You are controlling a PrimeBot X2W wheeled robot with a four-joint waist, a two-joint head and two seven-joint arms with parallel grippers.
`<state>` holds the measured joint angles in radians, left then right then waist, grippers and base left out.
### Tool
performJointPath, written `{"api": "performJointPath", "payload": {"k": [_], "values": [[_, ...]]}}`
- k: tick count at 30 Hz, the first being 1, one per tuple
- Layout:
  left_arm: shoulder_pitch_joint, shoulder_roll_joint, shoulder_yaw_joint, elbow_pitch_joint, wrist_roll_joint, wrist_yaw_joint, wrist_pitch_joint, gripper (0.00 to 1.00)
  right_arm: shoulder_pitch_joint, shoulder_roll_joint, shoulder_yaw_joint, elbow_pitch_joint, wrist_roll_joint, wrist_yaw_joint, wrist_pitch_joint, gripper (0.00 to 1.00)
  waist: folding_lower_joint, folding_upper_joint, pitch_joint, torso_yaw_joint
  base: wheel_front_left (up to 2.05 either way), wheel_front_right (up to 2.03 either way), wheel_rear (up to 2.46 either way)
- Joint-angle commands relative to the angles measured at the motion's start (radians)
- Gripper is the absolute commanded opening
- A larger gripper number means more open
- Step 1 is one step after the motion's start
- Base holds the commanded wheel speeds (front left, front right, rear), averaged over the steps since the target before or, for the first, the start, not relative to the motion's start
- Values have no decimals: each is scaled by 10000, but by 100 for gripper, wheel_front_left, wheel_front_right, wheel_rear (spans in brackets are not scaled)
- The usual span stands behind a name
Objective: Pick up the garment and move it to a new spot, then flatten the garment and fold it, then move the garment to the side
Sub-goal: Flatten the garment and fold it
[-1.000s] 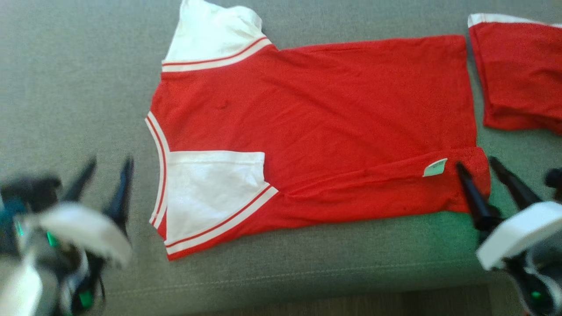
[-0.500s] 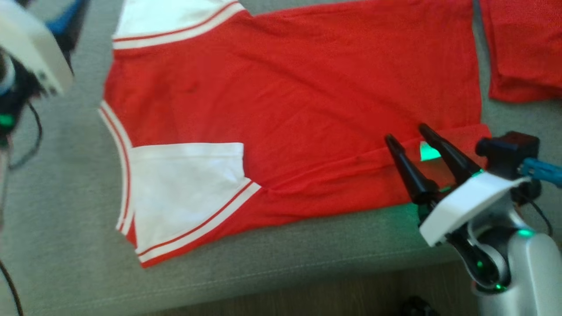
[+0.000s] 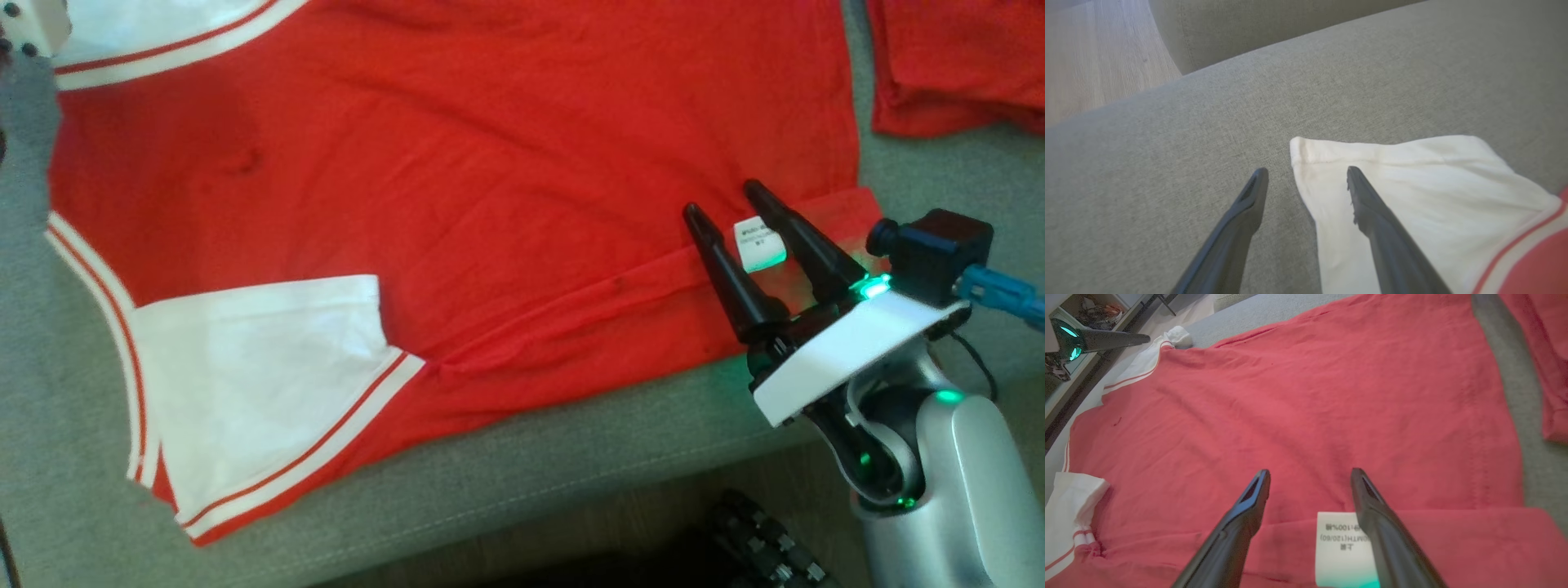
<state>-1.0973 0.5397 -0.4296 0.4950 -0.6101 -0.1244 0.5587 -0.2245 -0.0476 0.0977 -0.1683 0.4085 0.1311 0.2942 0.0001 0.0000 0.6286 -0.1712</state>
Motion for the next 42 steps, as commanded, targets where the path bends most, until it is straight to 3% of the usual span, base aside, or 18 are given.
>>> {"api": "performJointPath", "payload": {"k": [1, 9, 17, 18, 19, 20, 21, 24, 25, 26, 31, 42], "values": [[-536, 666, 275, -193, 30, -57, 12, 100, -127, -27, 223, -335, 80, -4, -81, 100, -1, 0, 130, -129, 0, 0, 0], [-1133, 1046, -196, 764, 233, -61, -292, 100, -250, -26, 278, -404, 88, -4, -137, 100, -1, 0, 327, -374, 0, 0, 0], [-1425, 926, -724, 1342, -101, -62, -213, 100, -175, -26, 95, -536, 115, -4, -180, 100, -1, 0, 343, -506, 0, 0, 0], [-1434, 943, -837, 1327, -172, -62, -158, 96, -172, -26, 61, -544, 104, -4, -176, 100, -1, 0, 330, -507, 0, 0, 0], [-1446, 981, -952, 1320, -222, -62, -100, 85, -176, -26, 36, -553, 105, -4, -171, 100, -1, 0, 317, -511, 0, 0, 0], [-1457, 1027, -1066, 1313, -267, -62, -48, 70, -185, -26, 7, -565, 103, -4, -172, 100, -1, 0, 303, -517, 0, 0, 0], [-1463, 1071, -1168, 1318, -317, -62, 11, 47, -196, -26, -13, -575, 93, -4, -163, 100, -1, 0, 291, -522, 0, 0, 0], [-1515, 1204, -1435, 1282, -430, -62, 83, 31, -252, -26, -31, -612, 100, -4, -136, 100, -1, 0, 275, -560, 0, 0, 0], [-1533, 1249, -1523, 1257, -459, -62, 75, 12, -282, -26, -20, -612, 99, -4, -122, 100, -1, 0, 273, -580, 0, 0, 0], [-1551, 1290, -1591, 1237, -503, -62, 39, 0, -326, -26, 5, -604, 78, -4, -98, 100, -1, 0, 271, -607, 0, 0, 0], [-1557, 1379, -1923, 1211, -739, -63, -166, 0, -821, -26, -65, -502, -219, -4, 385, 100, -1, 0, 123, -662, 0, 0, 0], [-1575, 1359, -2597, 1025, -1160, -63, -1285, 0, -3261, -34, -953, 24, -1943, -4, 2774, 100, -1, 0, -359, -124, 0, 0, 0]]}}
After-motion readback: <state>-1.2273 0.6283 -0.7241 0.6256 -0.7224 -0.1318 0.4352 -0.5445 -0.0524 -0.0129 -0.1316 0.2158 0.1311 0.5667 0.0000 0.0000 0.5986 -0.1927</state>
